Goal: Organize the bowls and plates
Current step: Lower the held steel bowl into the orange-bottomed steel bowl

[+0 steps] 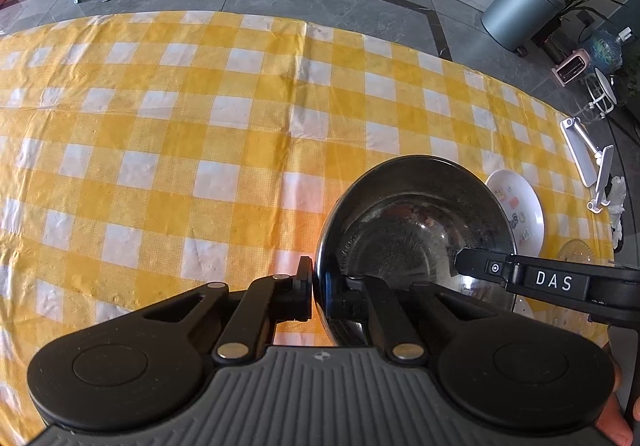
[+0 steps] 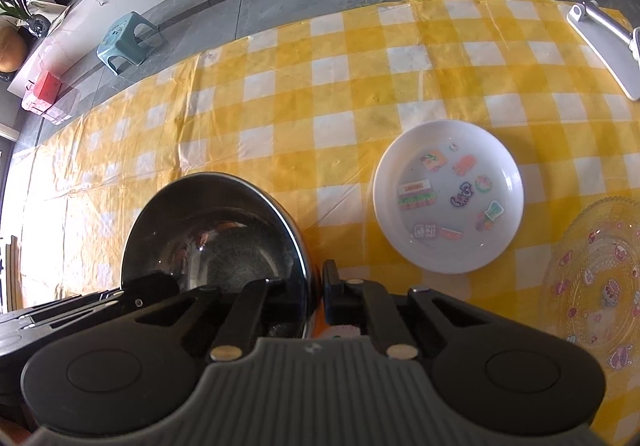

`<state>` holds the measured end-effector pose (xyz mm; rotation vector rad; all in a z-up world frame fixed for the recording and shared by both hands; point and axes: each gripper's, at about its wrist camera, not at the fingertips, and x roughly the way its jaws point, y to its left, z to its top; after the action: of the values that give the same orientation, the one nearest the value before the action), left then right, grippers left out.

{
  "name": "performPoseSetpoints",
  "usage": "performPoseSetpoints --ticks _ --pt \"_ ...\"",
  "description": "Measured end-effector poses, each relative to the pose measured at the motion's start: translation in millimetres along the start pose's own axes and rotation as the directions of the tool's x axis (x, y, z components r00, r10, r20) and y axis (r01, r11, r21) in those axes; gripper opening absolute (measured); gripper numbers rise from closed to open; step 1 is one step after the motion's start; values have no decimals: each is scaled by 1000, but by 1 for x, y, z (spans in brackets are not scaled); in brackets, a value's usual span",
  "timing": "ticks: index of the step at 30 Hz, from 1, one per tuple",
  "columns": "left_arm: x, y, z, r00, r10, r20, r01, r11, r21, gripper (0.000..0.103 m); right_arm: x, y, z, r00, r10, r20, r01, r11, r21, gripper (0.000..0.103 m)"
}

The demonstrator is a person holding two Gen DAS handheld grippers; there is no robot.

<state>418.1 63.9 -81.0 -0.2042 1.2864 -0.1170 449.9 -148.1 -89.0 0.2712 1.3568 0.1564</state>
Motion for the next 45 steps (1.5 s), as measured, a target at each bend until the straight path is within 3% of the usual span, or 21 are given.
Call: performPoseSetpoints --ticks 11,25,31,36,45 --pt "-61 -9 -29 999 42 0 -42 997 58 6 -48 18 -33 1000 9 1 -9 1000 -25 5" --pt "-148 10 -122 998 69 -3 -69 995 70 7 -119 56 -139 999 38 22 -34 989 -145 5" --pt "-152 22 -171 994 97 -44 -93 992 88 8 -116 69 -183 1000 23 -7 -24 981 -195 5" --pt "-147 31 -193 992 101 -75 -95 991 91 9 -106 75 -210 999 10 -38 -18 977 -212 5" --pt "-127 39 -197 987 107 -122 -96 991 92 9 -83 78 -219 997 -27 -68 11 974 -226 6"
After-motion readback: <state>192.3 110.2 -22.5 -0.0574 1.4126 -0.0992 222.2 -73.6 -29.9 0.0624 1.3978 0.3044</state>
